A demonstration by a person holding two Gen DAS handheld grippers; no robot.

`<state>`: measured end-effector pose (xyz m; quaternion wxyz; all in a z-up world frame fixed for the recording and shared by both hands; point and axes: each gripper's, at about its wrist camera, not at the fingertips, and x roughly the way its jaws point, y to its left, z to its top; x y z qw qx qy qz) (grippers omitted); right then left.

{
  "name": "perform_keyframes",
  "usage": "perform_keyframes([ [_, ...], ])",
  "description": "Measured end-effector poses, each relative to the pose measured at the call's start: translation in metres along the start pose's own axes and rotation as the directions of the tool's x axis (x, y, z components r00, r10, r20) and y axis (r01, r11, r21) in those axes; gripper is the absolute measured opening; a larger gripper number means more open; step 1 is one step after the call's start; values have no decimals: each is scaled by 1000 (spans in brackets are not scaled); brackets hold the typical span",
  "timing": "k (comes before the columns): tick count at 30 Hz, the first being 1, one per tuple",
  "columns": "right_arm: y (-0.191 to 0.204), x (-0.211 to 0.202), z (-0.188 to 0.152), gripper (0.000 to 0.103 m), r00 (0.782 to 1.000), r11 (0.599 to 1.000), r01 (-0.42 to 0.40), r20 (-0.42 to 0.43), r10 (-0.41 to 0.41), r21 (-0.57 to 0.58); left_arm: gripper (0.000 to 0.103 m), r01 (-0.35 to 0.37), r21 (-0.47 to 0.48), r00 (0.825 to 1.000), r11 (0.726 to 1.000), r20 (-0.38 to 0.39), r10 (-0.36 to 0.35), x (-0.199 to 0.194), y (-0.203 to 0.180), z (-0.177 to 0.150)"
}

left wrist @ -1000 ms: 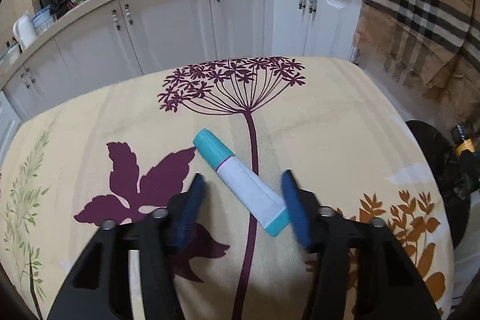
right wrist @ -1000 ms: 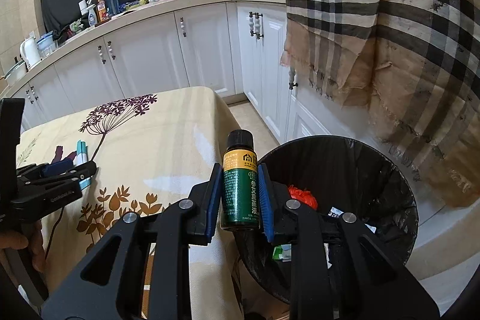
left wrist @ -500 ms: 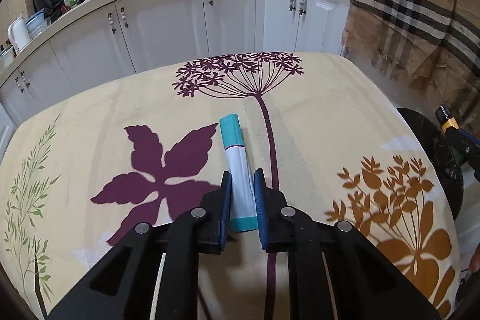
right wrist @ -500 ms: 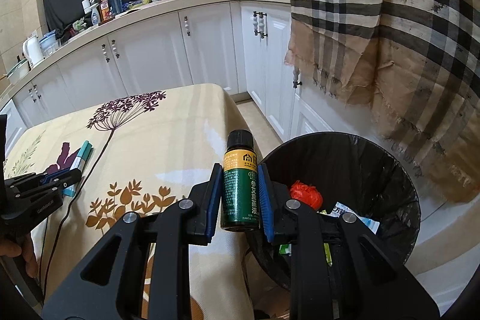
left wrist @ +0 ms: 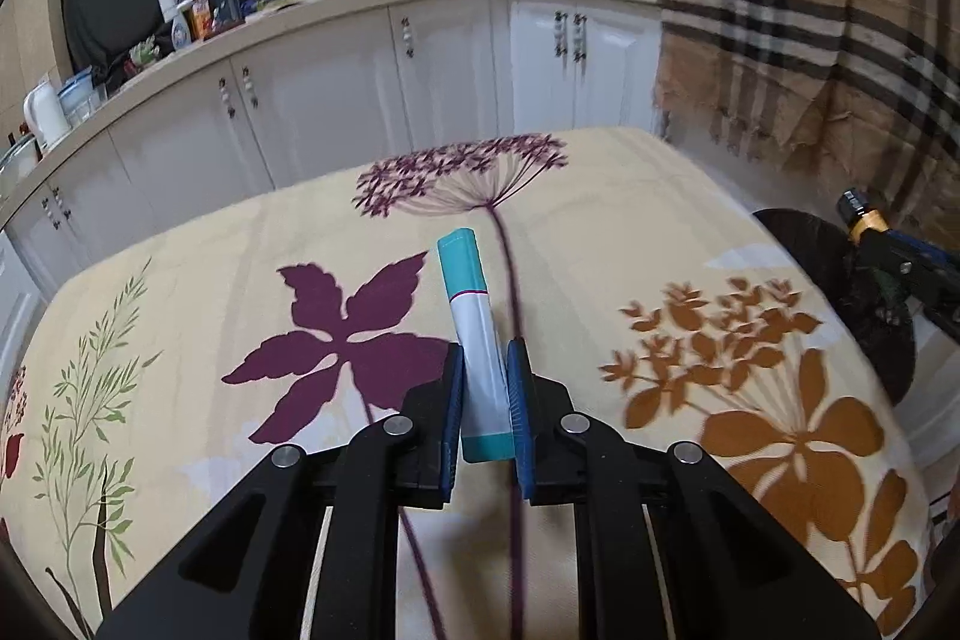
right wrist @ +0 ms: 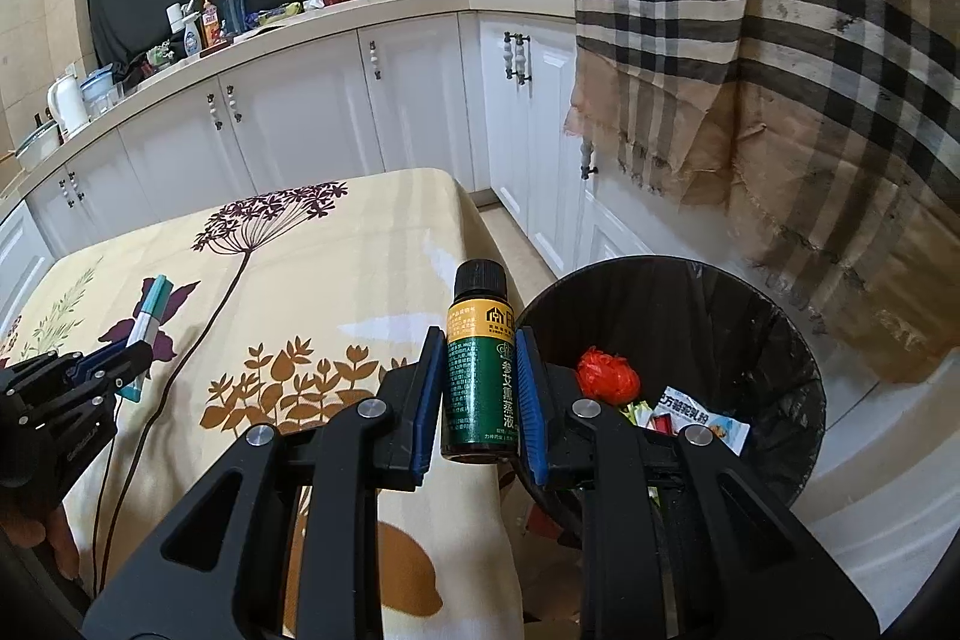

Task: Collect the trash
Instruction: 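Carry both items over the bin and open both grippers to drop them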

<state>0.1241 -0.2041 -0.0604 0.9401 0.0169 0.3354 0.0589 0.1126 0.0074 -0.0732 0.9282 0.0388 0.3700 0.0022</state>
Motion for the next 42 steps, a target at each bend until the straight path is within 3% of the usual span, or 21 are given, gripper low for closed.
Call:
perform_keyframes([
  [21, -34, -43, 2, 23, 991, 993, 112, 62, -115, 42, 16, 126, 82, 980, 989, 144, -137, -46, -59, 15],
  [37, -73, -54, 18, 23, 971, 977, 200, 117, -207, 69, 16, 214, 164, 937, 963, 243, -249, -48, -121, 47],
  [42, -85, -51, 21, 23, 965, 972, 222, 123, -230, 80, 16, 225, 195, 932, 955, 242, -269, -38, -140, 51],
])
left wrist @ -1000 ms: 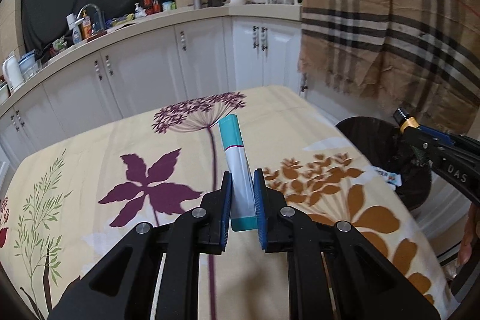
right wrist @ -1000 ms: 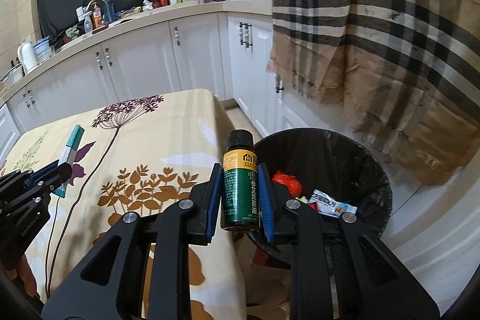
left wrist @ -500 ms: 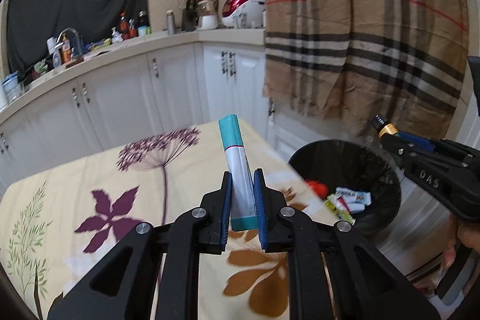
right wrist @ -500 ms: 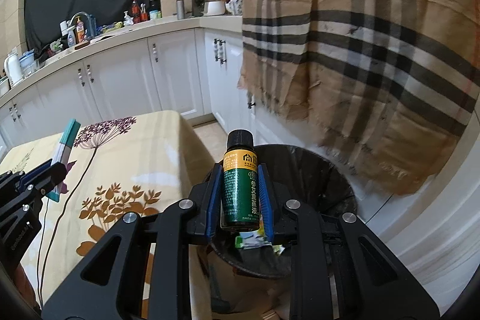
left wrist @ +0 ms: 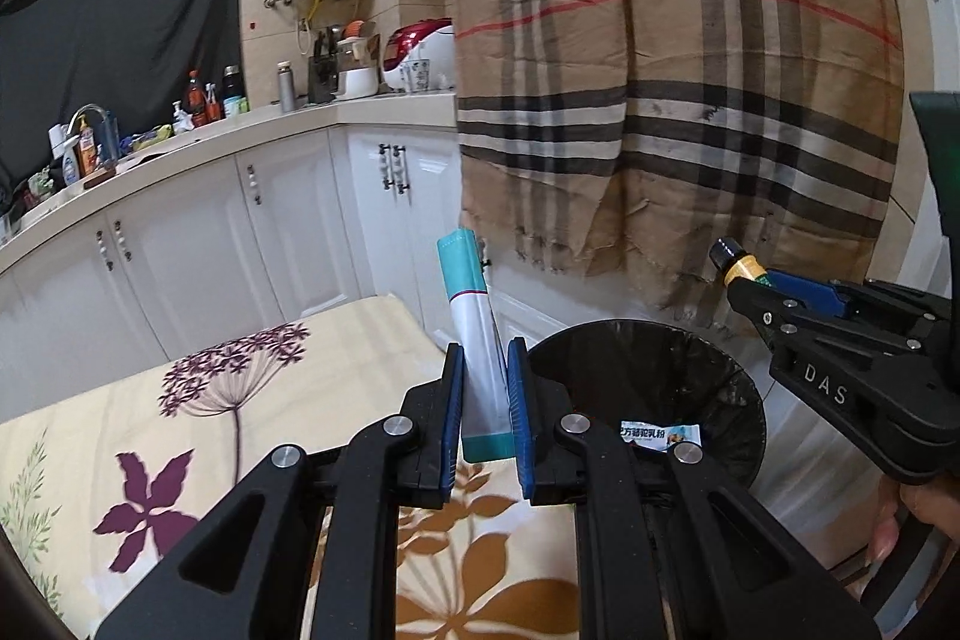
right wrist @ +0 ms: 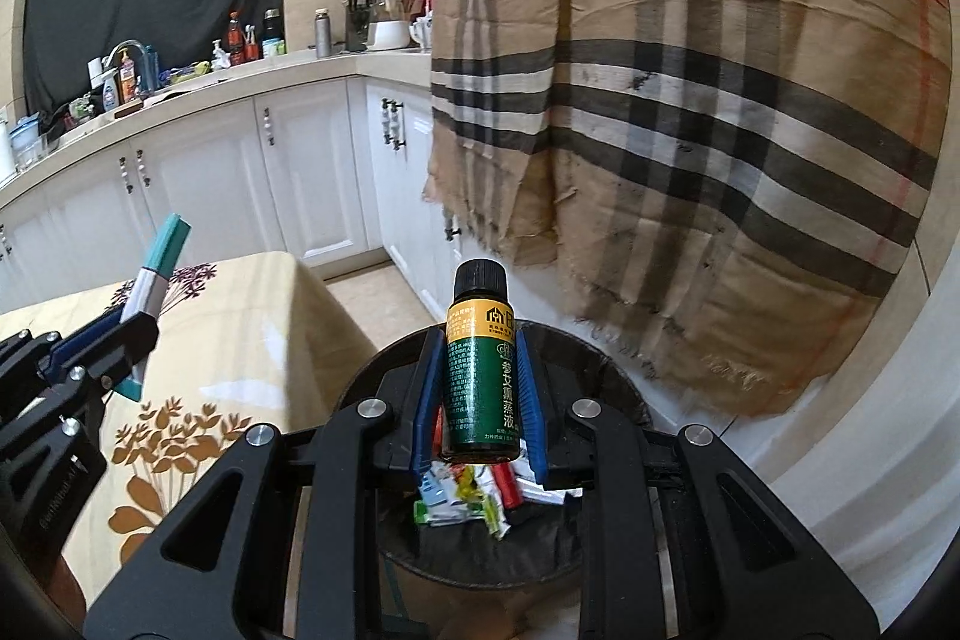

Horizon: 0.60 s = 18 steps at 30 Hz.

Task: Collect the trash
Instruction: 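Carry both items over the bin and open both grippers to drop them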

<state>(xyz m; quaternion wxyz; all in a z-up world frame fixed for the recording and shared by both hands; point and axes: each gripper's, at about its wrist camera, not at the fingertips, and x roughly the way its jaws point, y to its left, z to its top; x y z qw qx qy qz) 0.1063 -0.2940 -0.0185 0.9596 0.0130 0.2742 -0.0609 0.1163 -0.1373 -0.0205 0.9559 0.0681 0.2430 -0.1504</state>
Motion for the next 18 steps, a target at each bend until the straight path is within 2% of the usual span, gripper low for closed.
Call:
perform_keyframes([
  [12, -20, 27, -3, 23, 999, 998, 49, -16, -49, 26, 16, 30, 0, 999, 1000, -33, -30, 42, -17, 8],
  [18, -18, 42, -2, 23, 996, 996, 84, -14, -84, 1, 16, 34, 9, 998, 999, -50, -34, 61, -25, 12],
])
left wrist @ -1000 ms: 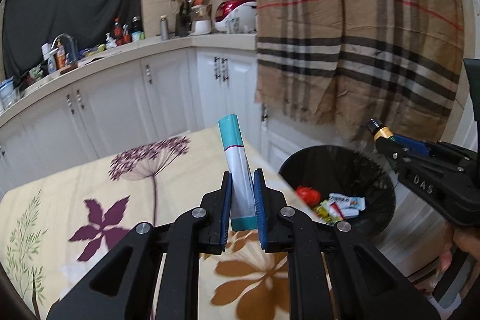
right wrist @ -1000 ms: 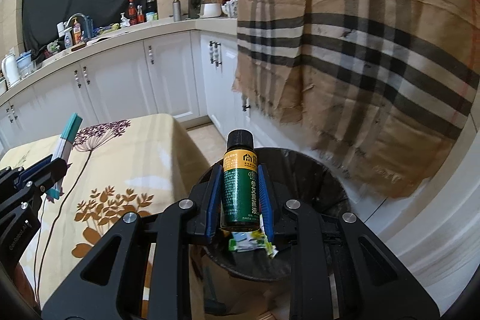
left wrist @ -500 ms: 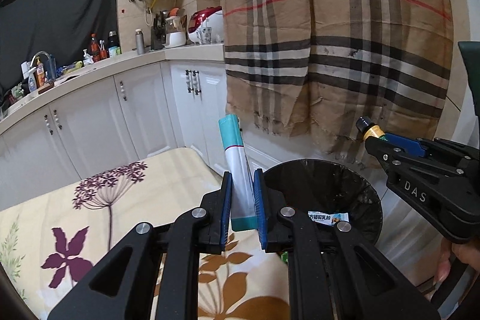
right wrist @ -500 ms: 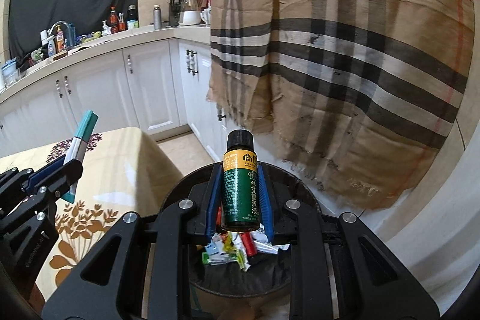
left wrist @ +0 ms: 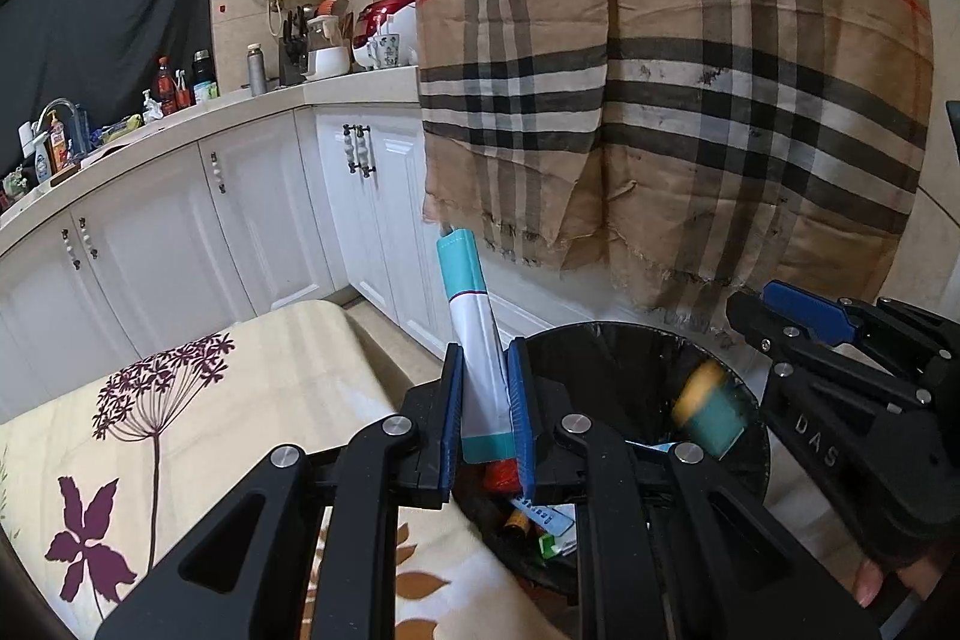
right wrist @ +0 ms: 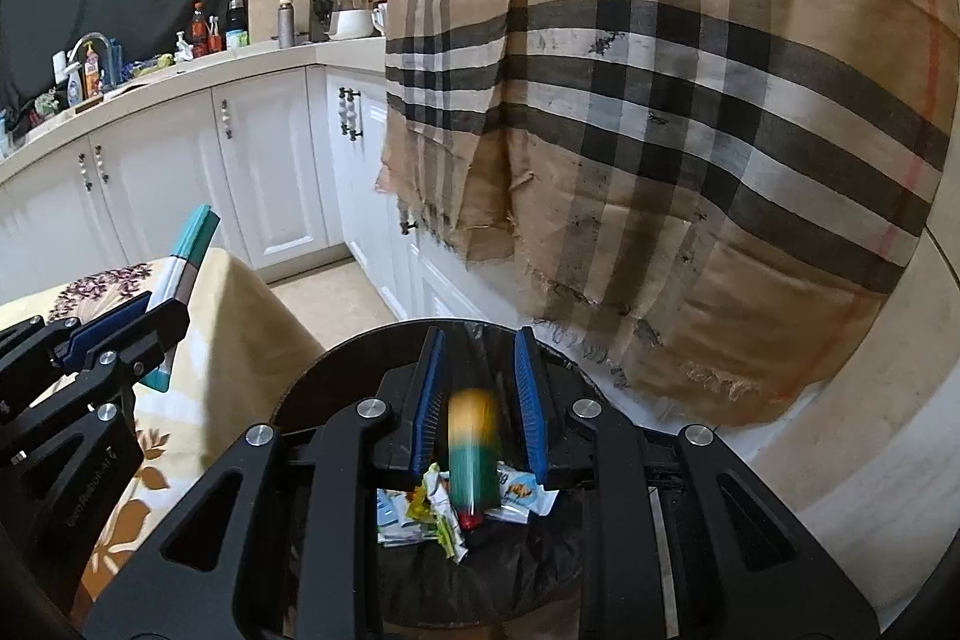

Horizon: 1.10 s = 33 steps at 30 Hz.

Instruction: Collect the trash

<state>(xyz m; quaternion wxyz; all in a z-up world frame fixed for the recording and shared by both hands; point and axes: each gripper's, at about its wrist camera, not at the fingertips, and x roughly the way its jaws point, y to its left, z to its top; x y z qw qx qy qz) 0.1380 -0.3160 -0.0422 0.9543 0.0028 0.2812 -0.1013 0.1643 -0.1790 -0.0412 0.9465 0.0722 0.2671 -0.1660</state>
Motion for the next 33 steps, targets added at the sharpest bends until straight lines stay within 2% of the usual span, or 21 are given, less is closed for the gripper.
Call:
perform_keyframes([
  [8, -4, 20, 0, 24, 999, 1000, 29, -14, -29, 5, 16, -4, 6, 999, 1000, -43, 4, 21, -1, 1],
  [10, -5, 20, 0, 26, 999, 999, 38, -10, -38, 8, 19, 0, 2, 999, 1000, -53, 0, 23, -1, 1],
  [11, -4, 20, 0, 29, 999, 999, 40, -10, -40, 6, 24, 1, -3, 998, 1000, -59, -1, 24, 0, 1],
  [13, -4, 20, -1, 44, 999, 999, 47, -5, -47, 4, 30, -5, -12, 998, 1000, -56, 4, 24, 1, 0],
  [15, -3, 19, -2, 45, 999, 999, 54, -1, -54, -1, 36, -5, -19, 999, 1000, -53, 4, 24, 2, -1],
  [29, -3, 18, -2, 52, 998, 998, 59, -2, -59, 14, 55, -39, -24, 999, 999, -9, 39, 11, 10, 2],
  [33, 1, 11, -1, 60, 998, 998, 63, 10, -63, 15, 62, -58, -32, 998, 998, 12, 59, -2, 18, 1],
])
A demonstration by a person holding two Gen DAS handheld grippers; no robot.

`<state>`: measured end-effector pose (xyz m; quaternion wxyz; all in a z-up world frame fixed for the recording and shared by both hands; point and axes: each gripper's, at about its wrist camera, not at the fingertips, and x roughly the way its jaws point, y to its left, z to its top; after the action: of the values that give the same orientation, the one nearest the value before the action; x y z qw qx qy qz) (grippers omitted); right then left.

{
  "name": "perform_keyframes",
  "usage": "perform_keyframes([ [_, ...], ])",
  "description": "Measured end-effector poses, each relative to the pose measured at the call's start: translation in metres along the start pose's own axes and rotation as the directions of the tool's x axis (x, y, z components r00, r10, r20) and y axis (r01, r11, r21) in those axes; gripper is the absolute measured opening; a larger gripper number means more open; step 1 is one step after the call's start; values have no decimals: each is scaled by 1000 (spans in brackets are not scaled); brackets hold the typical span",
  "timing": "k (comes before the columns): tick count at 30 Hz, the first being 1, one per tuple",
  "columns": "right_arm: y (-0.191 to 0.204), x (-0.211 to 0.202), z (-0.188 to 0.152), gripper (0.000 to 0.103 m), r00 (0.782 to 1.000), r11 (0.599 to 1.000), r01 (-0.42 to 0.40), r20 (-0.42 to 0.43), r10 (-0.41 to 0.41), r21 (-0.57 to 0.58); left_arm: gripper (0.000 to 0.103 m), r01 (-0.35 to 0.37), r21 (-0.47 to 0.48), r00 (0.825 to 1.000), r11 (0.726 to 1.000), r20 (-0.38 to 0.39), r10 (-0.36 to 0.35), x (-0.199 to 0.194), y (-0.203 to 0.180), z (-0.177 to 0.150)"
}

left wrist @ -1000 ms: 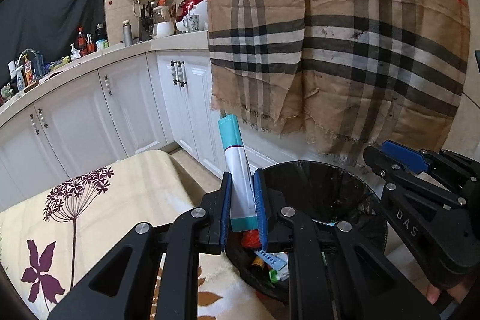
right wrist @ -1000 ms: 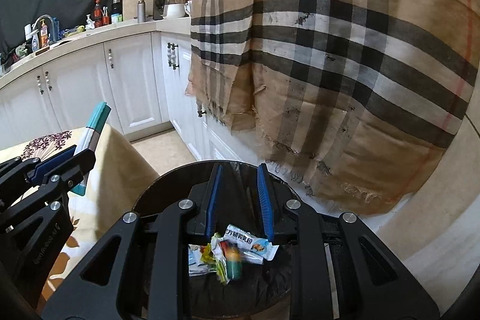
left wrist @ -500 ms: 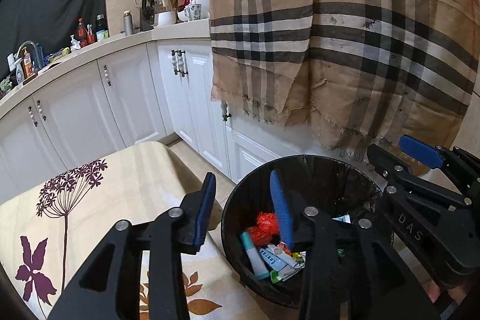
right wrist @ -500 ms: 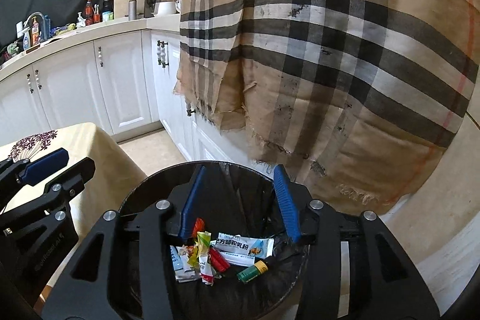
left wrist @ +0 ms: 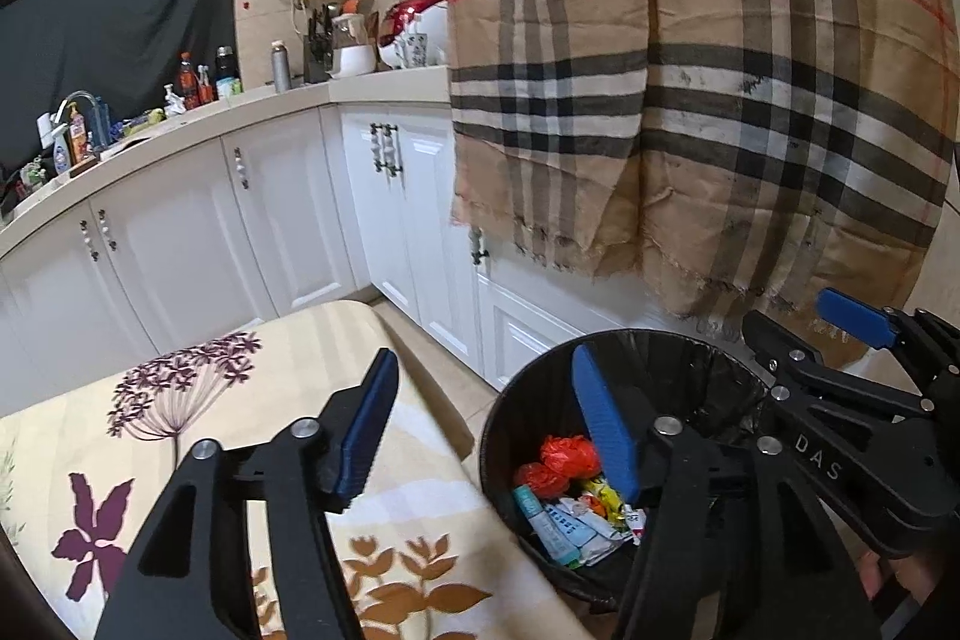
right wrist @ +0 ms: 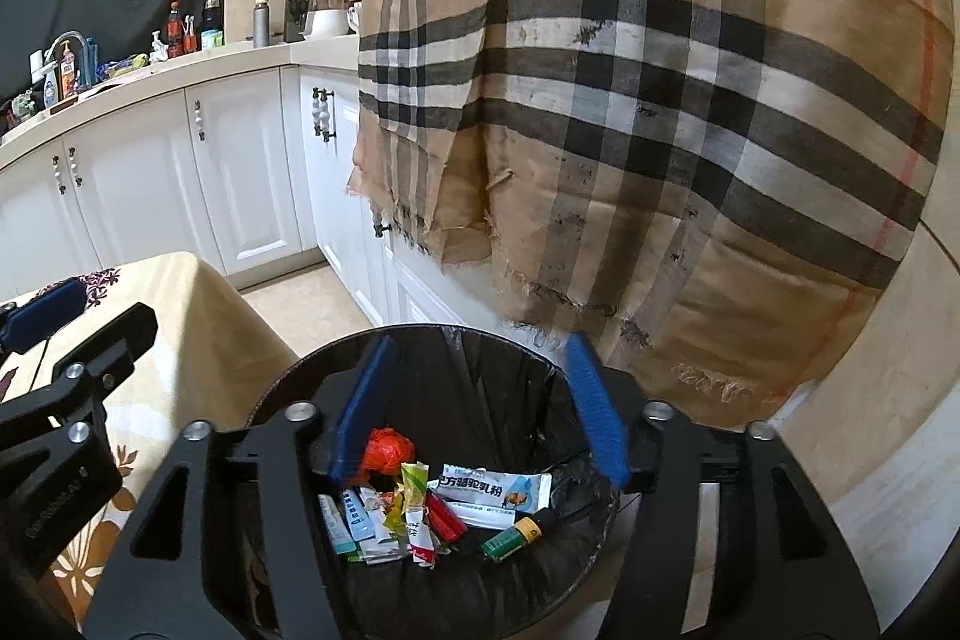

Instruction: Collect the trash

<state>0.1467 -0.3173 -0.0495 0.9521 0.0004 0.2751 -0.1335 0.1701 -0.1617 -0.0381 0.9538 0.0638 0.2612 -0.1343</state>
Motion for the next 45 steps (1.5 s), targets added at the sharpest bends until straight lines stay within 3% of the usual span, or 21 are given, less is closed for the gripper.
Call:
perform_keyframes([
  [12, 15, -41, 0, 78, 999, 1000, -18, 40, 17, 15, 76, -72, -13, 996, 997, 58, 73, -45, 25, -6],
  [33, 44, -118, -12, 82, 994, 997, -73, 77, 72, 0, 83, -127, -74, 987, 989, 91, 134, -132, 72, -27],
  [45, 50, -140, -12, 82, 992, 997, -70, 101, 71, -17, 83, -122, -85, 987, 989, 98, 131, -149, 78, -30],
])
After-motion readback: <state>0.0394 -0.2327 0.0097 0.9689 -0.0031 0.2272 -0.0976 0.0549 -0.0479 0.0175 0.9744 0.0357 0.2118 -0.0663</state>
